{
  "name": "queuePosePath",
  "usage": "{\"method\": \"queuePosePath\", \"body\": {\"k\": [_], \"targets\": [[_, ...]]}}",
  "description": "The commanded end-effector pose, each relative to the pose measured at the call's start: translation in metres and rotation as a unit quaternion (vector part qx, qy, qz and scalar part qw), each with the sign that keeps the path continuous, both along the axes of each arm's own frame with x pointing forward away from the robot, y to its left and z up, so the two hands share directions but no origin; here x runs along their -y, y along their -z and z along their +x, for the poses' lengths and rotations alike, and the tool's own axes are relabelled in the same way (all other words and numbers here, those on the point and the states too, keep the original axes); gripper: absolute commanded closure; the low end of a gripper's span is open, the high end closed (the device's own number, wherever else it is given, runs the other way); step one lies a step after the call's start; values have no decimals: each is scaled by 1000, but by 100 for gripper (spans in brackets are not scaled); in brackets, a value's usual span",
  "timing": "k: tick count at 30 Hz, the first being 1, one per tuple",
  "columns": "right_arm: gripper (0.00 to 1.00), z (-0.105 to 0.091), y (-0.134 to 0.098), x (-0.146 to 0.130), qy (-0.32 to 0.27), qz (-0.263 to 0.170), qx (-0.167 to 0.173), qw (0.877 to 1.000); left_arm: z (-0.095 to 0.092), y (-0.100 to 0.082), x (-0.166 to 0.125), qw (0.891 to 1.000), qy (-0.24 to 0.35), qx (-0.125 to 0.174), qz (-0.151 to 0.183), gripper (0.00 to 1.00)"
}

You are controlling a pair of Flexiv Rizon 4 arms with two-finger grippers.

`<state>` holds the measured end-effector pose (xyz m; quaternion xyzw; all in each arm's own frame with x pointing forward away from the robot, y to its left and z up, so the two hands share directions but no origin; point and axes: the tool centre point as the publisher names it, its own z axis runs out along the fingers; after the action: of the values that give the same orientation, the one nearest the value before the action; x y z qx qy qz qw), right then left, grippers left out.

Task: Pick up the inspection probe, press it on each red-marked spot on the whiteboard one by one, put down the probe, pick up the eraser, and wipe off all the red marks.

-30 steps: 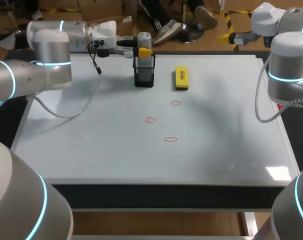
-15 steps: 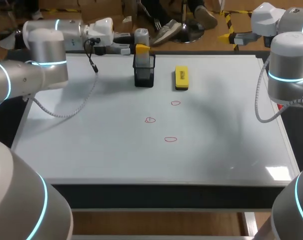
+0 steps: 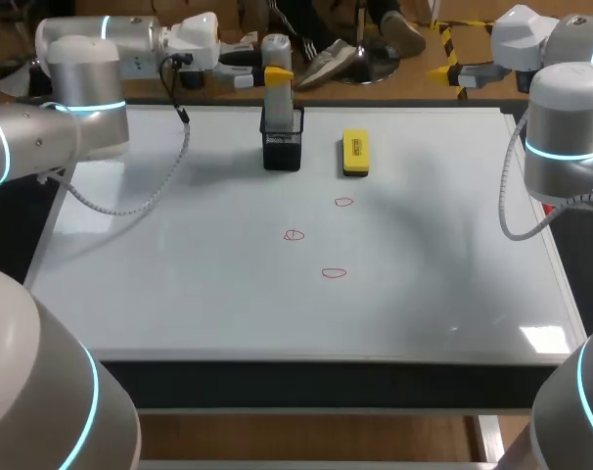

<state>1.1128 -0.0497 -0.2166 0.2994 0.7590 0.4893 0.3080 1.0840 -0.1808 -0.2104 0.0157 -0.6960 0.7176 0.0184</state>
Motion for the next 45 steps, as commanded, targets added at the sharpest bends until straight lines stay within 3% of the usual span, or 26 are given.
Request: {"method": "queuePosePath", "body": {"k": [1,13,23,31,45], "targets": [[0,1,0,0,0,0,0,1000,-6,-14,-2,1000,-7,0,9,100],[0,1,0,0,0,0,0,1000,-8,-53,-9,1000,-7,20,11,100],[0,1,0,0,0,0,0,1000,-7,-76,-45,999,-29,23,7,100],[0,1,0,0,0,0,0,1000,-9,-70,-88,998,-58,26,19,100],[0,1,0,0,0,0,0,1000,-22,-40,-167,994,-102,29,29,100]]}}
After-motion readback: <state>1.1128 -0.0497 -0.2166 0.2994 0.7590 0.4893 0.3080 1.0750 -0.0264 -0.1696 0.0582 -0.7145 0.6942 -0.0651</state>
